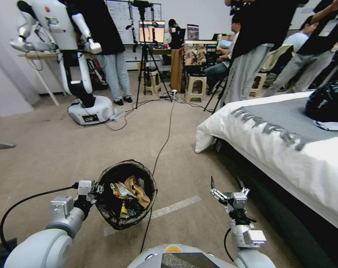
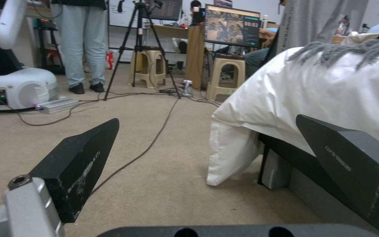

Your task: Pick up the trash bin, then pick up the garbage from the floor and place it into the trash bin.

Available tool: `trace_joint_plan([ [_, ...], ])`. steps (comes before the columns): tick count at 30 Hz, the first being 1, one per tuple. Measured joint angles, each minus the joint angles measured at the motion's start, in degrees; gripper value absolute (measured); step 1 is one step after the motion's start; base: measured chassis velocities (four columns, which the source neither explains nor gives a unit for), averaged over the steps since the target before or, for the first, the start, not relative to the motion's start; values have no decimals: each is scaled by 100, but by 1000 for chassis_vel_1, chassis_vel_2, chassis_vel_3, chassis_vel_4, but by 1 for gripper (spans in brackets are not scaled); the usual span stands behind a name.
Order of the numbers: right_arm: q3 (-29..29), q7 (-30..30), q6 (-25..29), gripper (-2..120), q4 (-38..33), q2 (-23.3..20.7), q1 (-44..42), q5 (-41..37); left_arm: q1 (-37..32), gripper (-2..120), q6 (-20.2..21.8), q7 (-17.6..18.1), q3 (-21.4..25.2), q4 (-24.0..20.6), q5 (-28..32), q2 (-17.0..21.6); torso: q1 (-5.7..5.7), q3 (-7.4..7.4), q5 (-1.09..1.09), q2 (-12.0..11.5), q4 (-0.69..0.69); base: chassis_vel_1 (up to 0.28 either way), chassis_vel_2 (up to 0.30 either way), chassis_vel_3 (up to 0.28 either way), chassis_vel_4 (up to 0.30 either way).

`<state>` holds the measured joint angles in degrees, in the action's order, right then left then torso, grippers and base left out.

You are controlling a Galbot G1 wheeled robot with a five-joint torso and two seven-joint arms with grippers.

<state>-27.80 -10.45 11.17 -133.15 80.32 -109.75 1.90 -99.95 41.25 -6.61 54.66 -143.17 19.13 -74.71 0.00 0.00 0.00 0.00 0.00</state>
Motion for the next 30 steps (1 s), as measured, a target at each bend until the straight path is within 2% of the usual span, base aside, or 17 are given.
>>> trace_joint_plan([
  [24,31,-2,4,100,22,28,1,14,12,1,-1,-5,0,31,34,4,-1,0,1,0,1,48,59,66,62],
  [30,40,-5,7,100,31,36,3,16,18,1,10,96,-54,52,250,7,-1,0,0,0,2,61,54,51,46],
])
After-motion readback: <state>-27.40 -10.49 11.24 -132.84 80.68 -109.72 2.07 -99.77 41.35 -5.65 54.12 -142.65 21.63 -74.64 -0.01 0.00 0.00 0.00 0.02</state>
